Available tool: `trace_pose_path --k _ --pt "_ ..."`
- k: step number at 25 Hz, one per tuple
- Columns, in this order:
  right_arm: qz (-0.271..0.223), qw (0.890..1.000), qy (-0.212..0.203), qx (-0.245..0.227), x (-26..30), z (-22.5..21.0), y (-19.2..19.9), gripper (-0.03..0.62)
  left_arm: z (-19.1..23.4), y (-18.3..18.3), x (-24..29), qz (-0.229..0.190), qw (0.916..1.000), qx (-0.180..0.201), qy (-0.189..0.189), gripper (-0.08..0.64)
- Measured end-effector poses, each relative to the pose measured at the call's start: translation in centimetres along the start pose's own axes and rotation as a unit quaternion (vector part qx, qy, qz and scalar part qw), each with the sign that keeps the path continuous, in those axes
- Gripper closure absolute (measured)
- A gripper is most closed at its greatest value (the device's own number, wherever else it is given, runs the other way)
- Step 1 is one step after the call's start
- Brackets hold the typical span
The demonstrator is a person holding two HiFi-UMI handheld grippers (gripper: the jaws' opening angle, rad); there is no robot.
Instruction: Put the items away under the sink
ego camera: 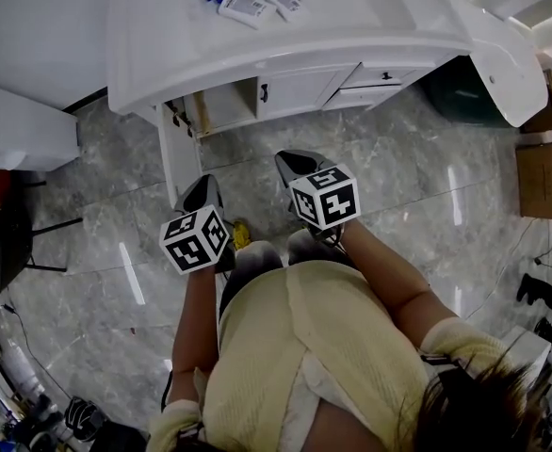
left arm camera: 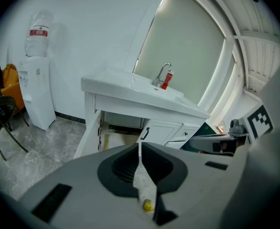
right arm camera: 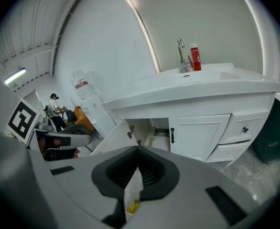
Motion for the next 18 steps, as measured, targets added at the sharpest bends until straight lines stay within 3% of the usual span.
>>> trace_pose_path --k 18 --pt "0.010 1.000 -0.012 0.005 0.2 1.1 1.0 0.568 1.2 1.9 -0.8 0.017 0.9997 -0.012 -0.008 0.508"
Point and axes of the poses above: the fingertips, and each gripper's own axes: x forward along the fingers, z to its left, y out of its underside, the point moved 2 cm from there along -x, backward along the fingers, and after that the axes turned 13 degrees about -y, right-handed, at the moved point
